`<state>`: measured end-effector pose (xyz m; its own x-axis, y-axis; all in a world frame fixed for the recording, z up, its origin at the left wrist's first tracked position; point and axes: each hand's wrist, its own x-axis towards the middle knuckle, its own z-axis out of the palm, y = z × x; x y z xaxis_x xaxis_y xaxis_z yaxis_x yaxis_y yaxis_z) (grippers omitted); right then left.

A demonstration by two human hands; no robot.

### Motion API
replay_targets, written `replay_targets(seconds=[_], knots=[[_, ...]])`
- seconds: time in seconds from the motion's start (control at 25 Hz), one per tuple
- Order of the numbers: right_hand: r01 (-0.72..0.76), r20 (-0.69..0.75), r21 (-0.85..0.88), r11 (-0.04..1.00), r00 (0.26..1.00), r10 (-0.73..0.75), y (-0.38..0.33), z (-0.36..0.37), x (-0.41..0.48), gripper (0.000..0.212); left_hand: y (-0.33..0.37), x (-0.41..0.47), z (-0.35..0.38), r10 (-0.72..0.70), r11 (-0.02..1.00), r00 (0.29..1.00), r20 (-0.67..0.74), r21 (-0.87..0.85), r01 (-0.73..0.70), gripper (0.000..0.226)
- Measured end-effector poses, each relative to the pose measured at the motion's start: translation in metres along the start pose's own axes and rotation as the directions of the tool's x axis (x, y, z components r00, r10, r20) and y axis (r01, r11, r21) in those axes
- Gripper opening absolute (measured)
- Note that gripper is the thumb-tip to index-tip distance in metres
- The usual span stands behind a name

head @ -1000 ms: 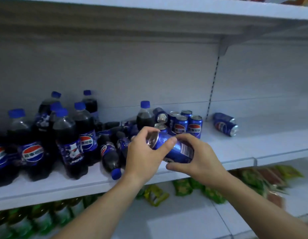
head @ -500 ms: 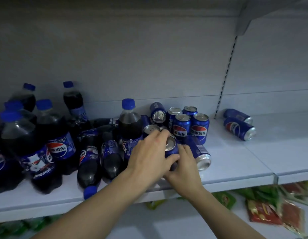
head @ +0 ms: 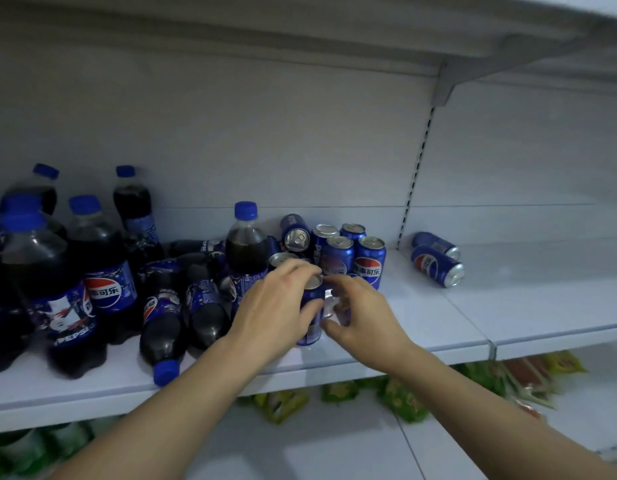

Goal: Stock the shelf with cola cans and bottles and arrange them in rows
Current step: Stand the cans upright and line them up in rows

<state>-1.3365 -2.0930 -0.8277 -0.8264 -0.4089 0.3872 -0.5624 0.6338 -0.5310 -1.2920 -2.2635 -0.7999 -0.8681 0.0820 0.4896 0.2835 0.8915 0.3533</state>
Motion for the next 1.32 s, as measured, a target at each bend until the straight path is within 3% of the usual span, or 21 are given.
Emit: replay_targets(seconds=[0.16, 0.4, 0.76, 0.92, 1.04, 1.2, 1.32], knots=[[-0.056, -0.107, -0.015, 0.998, 0.993, 0.054, 0.001, -0.03, -0.002, 0.028, 0.003, -0.008, -0.016, 0.0, 0.992, 0.997, -0.071, -0.124, -0.009, 0.031], [-0.165, -0.18, 0.104, 0.981, 0.967, 0.181, 0.017, -0.045, -0.003, 0.023, 0.01, -0.011, -0.016, -0.029, 0.983, 1.0, -0.008, -0.184, 0.027, 0.024], [-0.022, -0.303, 0.209, 0.978, 0.949, 0.087, 0.053, -0.031, 0.121, 0.022, 0.013, 0.076, 0.005, 0.009, 0.984, 0.999, -0.054, -0.178, -0.018, 0.032], [0.007, -0.203, -0.028, 1.0, 0.979, -0.013, 0.092, -0.039, 0.166, 0.018, 0.003, 0.132, 0.039, -0.109, 0.986, 0.984, 0.142, -0.109, 0.125, 0.041], [-0.043, -0.157, 0.005, 0.999, 0.987, 0.043, 0.121, -0.049, 0.179, 0.01, -0.005, 0.139, 0.06, -0.106, 0.994, 0.953, 0.284, 0.009, 0.108, 0.052], [-0.149, -0.107, 0.156, 0.976, 0.98, 0.166, 0.141, -0.054, 0.176, 0.002, -0.008, 0.135, 0.068, -0.077, 0.994, 0.939, 0.334, 0.098, 0.047, 0.057], [-0.168, -0.005, 0.258, 0.951, 0.985, 0.175, 0.143, -0.05, 0.155, 0.017, -0.01, 0.135, 0.066, -0.086, 0.996, 0.944, 0.318, 0.059, 0.071, 0.052]])
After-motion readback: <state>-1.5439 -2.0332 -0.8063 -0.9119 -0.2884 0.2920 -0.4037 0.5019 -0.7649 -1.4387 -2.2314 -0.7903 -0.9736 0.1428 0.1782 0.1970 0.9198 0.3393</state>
